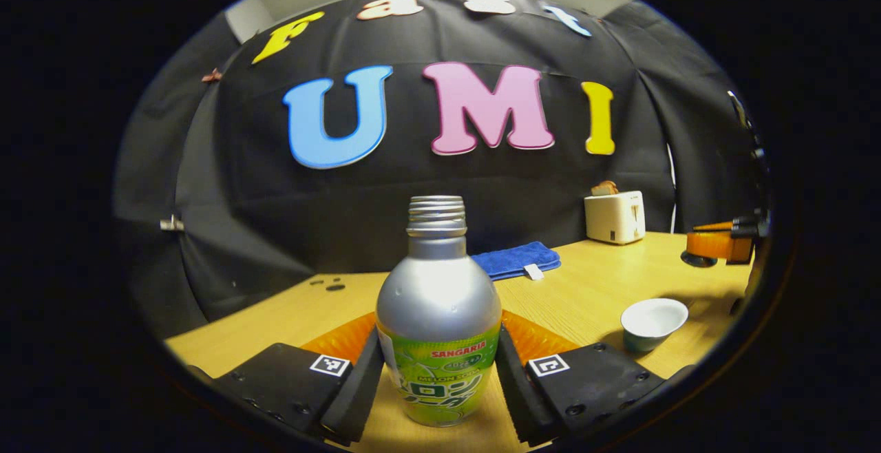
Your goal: Open the teacup lid with one hand, grasp the water bottle and pour water into the teacup with the other hand; after pouring, place the water bottle on the coaster and then close the teacup lid.
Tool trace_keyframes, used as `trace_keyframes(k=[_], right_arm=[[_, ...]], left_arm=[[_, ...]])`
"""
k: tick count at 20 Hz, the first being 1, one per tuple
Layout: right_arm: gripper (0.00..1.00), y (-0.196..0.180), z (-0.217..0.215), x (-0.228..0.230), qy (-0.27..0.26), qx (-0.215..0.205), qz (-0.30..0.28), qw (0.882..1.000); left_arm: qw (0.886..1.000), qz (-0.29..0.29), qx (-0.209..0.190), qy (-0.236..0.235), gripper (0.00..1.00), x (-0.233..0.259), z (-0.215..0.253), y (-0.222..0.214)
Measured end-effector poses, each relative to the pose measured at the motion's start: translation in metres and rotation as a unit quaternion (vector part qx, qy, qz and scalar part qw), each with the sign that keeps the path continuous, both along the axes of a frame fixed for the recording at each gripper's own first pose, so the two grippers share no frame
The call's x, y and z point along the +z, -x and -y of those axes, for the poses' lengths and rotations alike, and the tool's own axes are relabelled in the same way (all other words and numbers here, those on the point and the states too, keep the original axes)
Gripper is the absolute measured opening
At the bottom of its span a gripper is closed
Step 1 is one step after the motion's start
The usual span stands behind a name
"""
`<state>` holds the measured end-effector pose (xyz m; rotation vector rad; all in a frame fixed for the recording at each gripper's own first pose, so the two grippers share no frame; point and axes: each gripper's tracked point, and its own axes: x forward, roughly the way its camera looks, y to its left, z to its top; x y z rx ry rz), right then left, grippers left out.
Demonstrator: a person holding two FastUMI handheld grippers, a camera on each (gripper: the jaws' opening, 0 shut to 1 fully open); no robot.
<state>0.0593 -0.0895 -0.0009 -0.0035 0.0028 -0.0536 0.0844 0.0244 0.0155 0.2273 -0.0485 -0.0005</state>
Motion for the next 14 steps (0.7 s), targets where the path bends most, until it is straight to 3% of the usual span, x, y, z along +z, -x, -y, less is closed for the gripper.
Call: trace_keyframes(k=[2, 5, 10, 14], right_arm=[[0.29, 0.000, 0.000, 0.000, -0.001, -0.002, -0.001, 1.000], [0.29, 0.000, 0.001, 0.000, -0.001, -0.002, 0.000, 1.000], [0.29, 0.001, -0.005, 0.001, -0.002, 0.014, 0.000, 1.000], [0.29, 0.001, -0.001, 0.001, -0.003, 0.017, -0.001, 1.000]], left_arm=[[0.995, 0.020, -0.003, -0.095, 0.77, 0.016, 0.011, 0.000], [0.973, 0.029, -0.019, -0.229, 0.79, 0.020, 0.032, -0.001], [0.915, 0.013, -0.063, -0.399, 0.79, -0.001, 0.071, -0.008], [0.863, -0.014, -0.093, -0.496, 0.79, -0.021, 0.082, -0.015]])
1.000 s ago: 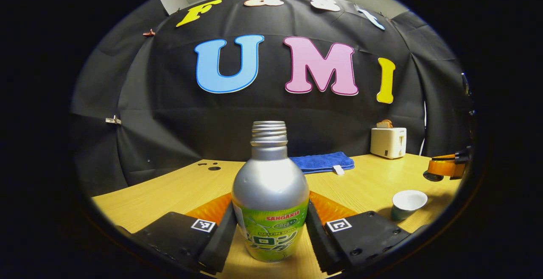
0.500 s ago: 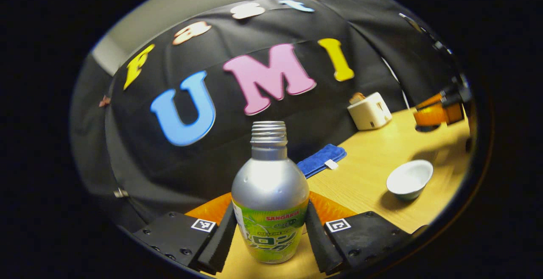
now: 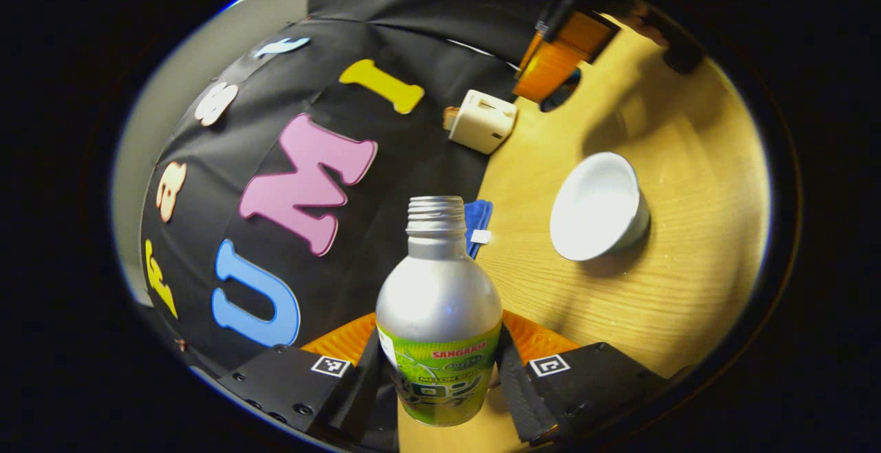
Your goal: Open the teacup lid with one hand, grasp the water bottle and pour water into the teacup with the other hand; after pouring, place the water bottle on the coaster and then close the teacup lid.
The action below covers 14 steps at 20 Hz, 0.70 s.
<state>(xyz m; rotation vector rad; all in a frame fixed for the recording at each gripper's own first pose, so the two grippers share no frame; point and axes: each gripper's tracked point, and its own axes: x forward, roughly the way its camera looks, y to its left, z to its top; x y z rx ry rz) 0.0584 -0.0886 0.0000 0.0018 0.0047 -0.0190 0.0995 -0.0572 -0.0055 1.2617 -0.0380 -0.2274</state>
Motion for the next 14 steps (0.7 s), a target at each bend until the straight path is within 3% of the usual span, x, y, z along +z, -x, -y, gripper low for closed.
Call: trace_keyframes(k=[3, 8, 14], right_arm=[[0.29, 0.001, 0.004, 0.000, -0.001, -0.003, 0.000, 1.000], [0.29, 0.000, 0.003, -0.001, -0.001, 0.002, -0.001, 1.000], [0.29, 0.000, 0.003, 0.000, 0.000, 0.004, 0.000, 1.000]], left_arm=[[0.998, -0.005, 0.000, -0.068, 0.79, -0.011, -0.009, -0.004], [0.990, -0.004, -0.021, -0.138, 0.79, -0.010, -0.004, -0.006], [0.972, -0.010, -0.037, -0.231, 0.79, -0.012, 0.000, -0.010]])
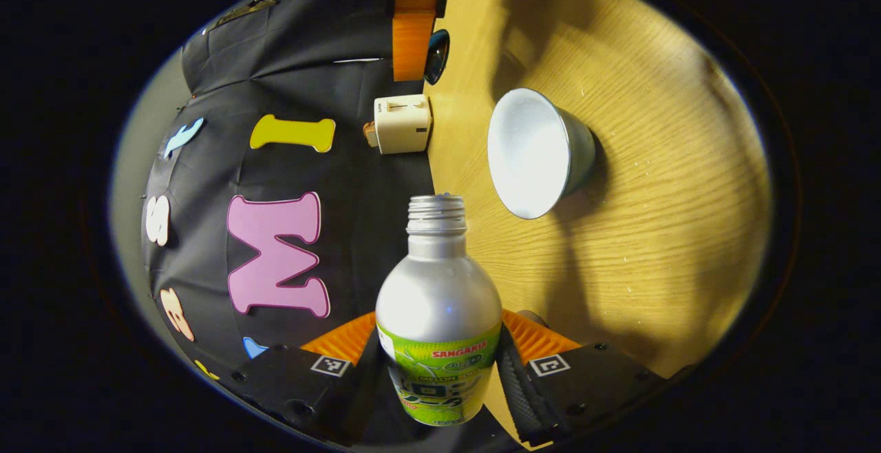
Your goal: Open the teacup lid with one hand, grasp the water bottle and pour water into the teacup with the other hand; after pouring, place the water bottle on the coaster and then close the teacup lid.
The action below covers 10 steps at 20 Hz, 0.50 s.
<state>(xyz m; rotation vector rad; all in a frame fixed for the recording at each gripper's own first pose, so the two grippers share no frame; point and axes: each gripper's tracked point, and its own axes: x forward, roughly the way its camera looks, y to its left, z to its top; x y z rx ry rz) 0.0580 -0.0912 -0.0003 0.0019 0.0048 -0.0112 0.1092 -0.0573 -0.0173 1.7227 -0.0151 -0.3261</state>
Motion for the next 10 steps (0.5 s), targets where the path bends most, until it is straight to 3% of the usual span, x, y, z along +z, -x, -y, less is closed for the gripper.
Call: trace_keyframes(k=[10], right_arm=[[0.29, 0.0004, -0.0010, -0.0001, 0.000, 0.003, 0.000, 1.000]], left_arm=[[0.997, 0.001, -0.013, -0.076, 0.80, 0.0084, 0.0038, -0.0042]])
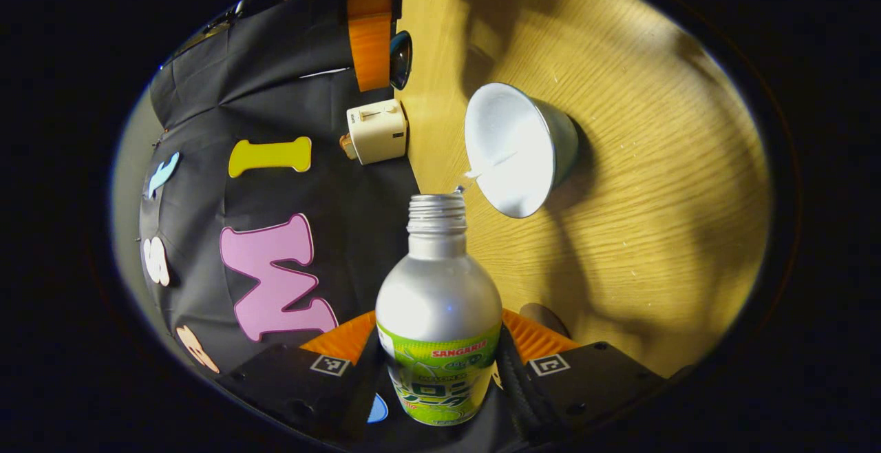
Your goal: Open the teacup lid with one hand, grasp the water bottle and pour water into the teacup with the other hand; after pouring, place the water bottle on the coaster and then close the teacup lid.
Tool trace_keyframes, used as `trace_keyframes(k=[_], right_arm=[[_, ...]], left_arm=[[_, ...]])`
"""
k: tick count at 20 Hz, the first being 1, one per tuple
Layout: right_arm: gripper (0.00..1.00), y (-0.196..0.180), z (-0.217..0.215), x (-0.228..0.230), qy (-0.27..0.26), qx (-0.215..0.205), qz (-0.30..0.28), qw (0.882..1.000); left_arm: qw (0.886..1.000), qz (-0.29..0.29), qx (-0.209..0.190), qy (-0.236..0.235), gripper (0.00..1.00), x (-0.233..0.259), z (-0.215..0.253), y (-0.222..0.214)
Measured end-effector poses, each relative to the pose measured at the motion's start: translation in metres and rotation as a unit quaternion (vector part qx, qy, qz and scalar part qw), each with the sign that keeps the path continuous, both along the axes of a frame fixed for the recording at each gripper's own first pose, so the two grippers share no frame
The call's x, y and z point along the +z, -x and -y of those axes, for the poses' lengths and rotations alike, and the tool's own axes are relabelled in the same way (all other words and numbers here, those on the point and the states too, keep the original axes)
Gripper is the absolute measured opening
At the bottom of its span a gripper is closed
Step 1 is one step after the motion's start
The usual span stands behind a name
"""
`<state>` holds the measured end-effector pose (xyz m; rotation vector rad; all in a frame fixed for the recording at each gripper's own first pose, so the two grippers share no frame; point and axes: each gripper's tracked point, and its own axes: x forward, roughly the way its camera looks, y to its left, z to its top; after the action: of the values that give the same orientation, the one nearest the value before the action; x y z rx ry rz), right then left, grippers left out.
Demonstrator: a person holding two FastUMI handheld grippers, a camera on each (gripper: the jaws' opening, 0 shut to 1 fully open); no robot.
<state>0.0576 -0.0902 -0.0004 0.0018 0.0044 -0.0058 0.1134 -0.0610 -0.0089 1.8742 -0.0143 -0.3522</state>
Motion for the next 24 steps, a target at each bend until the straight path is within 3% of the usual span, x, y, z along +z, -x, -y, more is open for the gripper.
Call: trace_keyframes(k=[24], right_arm=[[0.29, 0.001, 0.002, 0.001, 0.000, -0.007, 0.001, 1.000]], left_arm=[[0.992, 0.022, -0.016, -0.124, 0.80, 0.019, -0.011, -0.005]])
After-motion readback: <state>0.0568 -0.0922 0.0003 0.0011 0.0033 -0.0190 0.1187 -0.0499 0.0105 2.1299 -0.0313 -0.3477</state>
